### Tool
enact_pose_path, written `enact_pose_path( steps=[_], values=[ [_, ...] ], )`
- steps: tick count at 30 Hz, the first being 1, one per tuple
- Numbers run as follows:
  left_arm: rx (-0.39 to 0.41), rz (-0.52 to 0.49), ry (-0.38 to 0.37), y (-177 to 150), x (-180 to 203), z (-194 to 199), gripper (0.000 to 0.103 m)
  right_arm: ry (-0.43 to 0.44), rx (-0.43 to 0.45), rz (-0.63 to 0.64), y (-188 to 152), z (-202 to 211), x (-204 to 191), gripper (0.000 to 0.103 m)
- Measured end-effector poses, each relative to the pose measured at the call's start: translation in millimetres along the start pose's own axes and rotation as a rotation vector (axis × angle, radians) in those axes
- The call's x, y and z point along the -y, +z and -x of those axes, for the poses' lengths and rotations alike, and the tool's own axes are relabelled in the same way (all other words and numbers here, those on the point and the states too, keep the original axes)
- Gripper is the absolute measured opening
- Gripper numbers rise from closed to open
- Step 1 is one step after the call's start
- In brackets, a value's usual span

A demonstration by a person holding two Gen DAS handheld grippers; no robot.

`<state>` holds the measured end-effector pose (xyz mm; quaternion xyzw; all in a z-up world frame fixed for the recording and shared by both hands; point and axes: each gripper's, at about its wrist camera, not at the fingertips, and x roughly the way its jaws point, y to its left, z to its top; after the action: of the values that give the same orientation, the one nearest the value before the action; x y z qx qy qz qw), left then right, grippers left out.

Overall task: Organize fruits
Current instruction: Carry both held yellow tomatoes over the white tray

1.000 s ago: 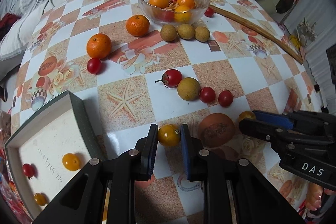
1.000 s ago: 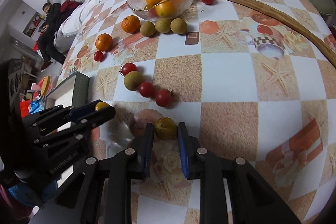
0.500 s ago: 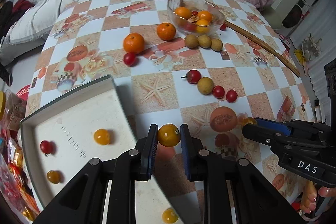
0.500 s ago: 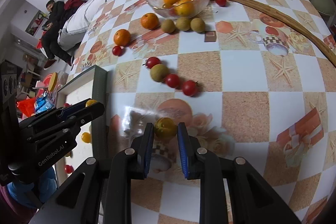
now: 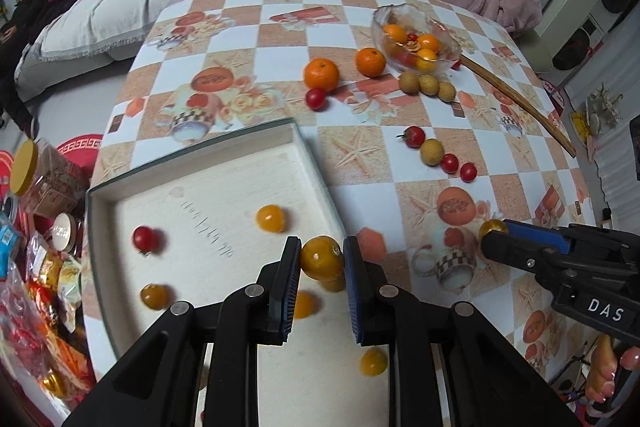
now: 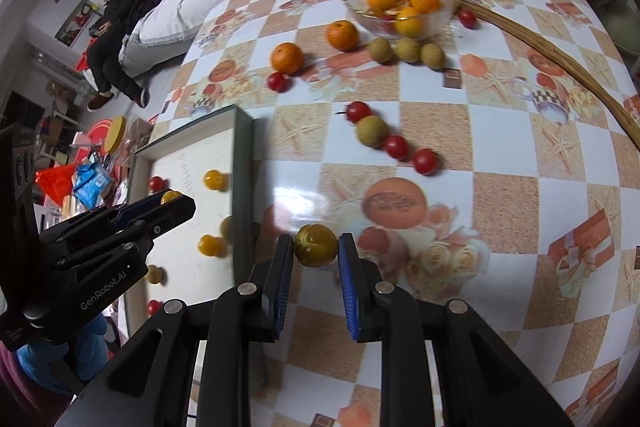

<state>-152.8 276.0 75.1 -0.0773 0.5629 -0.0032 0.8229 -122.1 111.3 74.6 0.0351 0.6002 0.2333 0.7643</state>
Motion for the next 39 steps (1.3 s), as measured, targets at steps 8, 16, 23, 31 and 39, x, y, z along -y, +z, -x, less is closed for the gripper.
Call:
enact_pose_path(
  steps=[8,16,23,31,39],
  values=[
    [-0.034,0.046,0.048,-23.6,-34.4,6.0,0.023,0.021,-0.038,0.047,-4.2,-6.5,-37.0,0.025],
    [-0.065,0.082,0.061,-43.5,-52.2,3.4,0.023,0.03,-0.084,0.094,-8.9,-19.9,-69.8,0.025],
    [-0.063,0.096,0.063,-41.7,-64.3,-1.3,0.023,0.028,-0.118,0.119,-17.3,-32.8,-84.2,0.025],
    [-0.056,0.093,0.087,-29.6,-73.7,-19.1,0.023,0.018,-0.148,0.13,-26.7,-52.8,-90.3,0.025],
    [-0.057,0.085,0.129,-16.9,-81.5,-35.8,0.023,-0.003,-0.176,0.184,-38.4,-68.4,-102.3,0.025]
  ],
)
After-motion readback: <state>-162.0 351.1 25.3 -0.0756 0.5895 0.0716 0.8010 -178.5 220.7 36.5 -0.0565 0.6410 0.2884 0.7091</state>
